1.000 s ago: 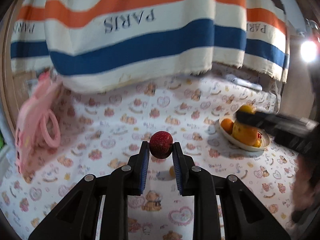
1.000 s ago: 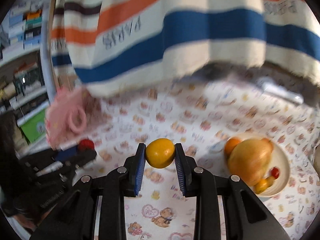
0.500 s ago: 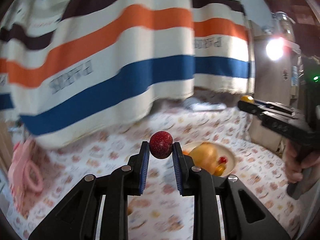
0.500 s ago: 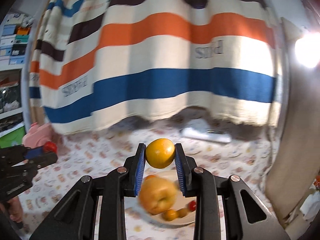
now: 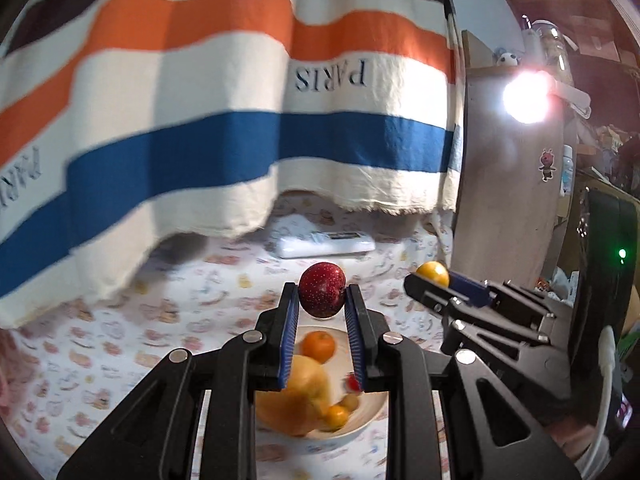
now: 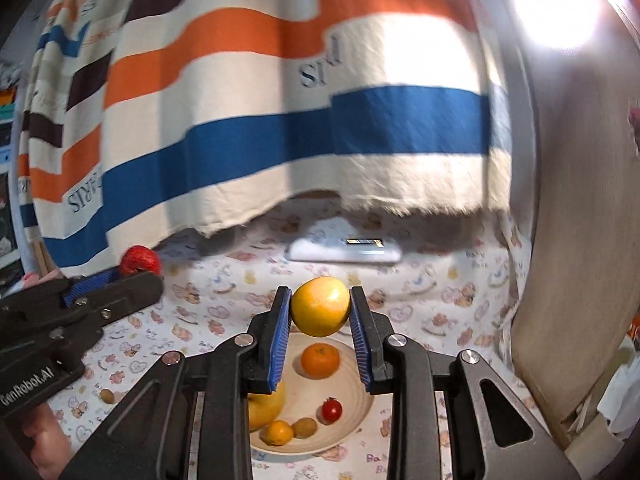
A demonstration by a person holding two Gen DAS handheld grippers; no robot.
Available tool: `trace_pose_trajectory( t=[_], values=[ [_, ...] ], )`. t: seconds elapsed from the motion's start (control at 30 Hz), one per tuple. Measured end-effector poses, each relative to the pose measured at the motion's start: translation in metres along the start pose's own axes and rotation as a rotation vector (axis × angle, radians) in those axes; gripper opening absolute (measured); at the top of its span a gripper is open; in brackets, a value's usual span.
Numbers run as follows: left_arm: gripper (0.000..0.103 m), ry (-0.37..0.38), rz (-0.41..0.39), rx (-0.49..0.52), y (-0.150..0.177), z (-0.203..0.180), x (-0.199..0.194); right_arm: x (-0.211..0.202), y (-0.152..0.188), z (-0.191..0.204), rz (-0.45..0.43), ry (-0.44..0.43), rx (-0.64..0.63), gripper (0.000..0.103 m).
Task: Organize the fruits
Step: 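Carry the red fruit and small orange over the plate with both grippers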
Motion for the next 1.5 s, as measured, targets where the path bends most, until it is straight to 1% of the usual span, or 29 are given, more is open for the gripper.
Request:
trace_pose_trajectory(
  t=[0.13, 0.27, 0.47, 0.57, 0.6, 0.63, 0.67, 0.73, 0.77, 0.87, 1.0, 1.13, 1.23, 1.37, 1.43, 1.5],
  values=[
    [0.022, 0.011, 0.025, -0.008, 0.001, -0.009, 0.024, 0.010, 0.003, -0.009, 0.032, 0.000, 0.020, 0.030],
    [0.022, 0.022, 0.042, -0.013, 0.007, -0.009, 0.041, 0.021, 0.008, -0.011, 0.068, 0.001, 0.020, 0.030],
    [0.022, 0.012, 0.065, 0.041, 0.018, -0.004, 0.056, 0.034, 0.013, -0.019, 0.126, -0.048, 0.064, 0.030],
    [0.022, 0.013, 0.084, 0.040, 0.020, -0.003, 0.062, 0.039, 0.015, -0.022, 0.154, -0.061, 0.072, 0.030],
    [0.022, 0.020, 0.096, 0.042, 0.021, -0.003, 0.064, 0.042, 0.016, -0.023, 0.170, -0.069, 0.074, 0.030],
    [0.022, 0.021, 0.109, 0.046, 0.022, -0.004, 0.067, 0.047, 0.018, -0.025, 0.207, -0.088, 0.080, 0.030],
    [0.023, 0.021, 0.122, 0.052, 0.023, -0.004, 0.070, 0.054, 0.021, -0.027, 0.254, -0.124, 0.097, 0.030],
    [0.023, 0.024, 0.142, 0.058, 0.025, -0.003, 0.075, 0.066, 0.027, -0.032, 0.310, -0.180, 0.148, 0.030],
    [0.023, 0.017, 0.145, 0.056, 0.026, -0.002, 0.076, 0.070, 0.029, -0.034, 0.327, -0.184, 0.156, 0.030],
    [0.023, 0.028, 0.161, 0.046, 0.028, 0.002, 0.080, 0.079, 0.036, -0.033, 0.366, -0.150, 0.144, 0.030],
    [0.023, 0.038, 0.172, 0.046, 0.030, 0.002, 0.083, 0.095, 0.047, -0.037, 0.443, -0.165, 0.179, 0.030],
    [0.023, 0.032, 0.182, 0.053, 0.033, 0.002, 0.086, 0.110, 0.061, -0.041, 0.510, -0.125, 0.185, 0.030],
    [0.023, 0.031, 0.187, 0.045, 0.033, 0.004, 0.088, 0.118, 0.068, -0.046, 0.551, -0.124, 0.201, 0.030],
    [0.023, 0.023, 0.191, 0.044, 0.033, 0.006, 0.090, 0.122, 0.075, -0.049, 0.565, -0.094, 0.220, 0.030],
    [0.023, 0.009, 0.194, 0.042, 0.033, 0.008, 0.091, 0.122, 0.073, -0.050, 0.562, -0.095, 0.228, 0.030],
    [0.023, 0.014, 0.195, 0.036, 0.033, 0.010, 0.091, 0.121, 0.071, -0.053, 0.559, -0.095, 0.240, 0.030]
  ],
)
Point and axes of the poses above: each gripper's, at about its wrist camera, not at the fingertips, and x roughly the way its jaws point, z to its left, y to its underside, the point moved 1 cm from there along x, roughly the way its jaws point, and after that the axes turned 5 degrees about z, right-handed, at the moved point
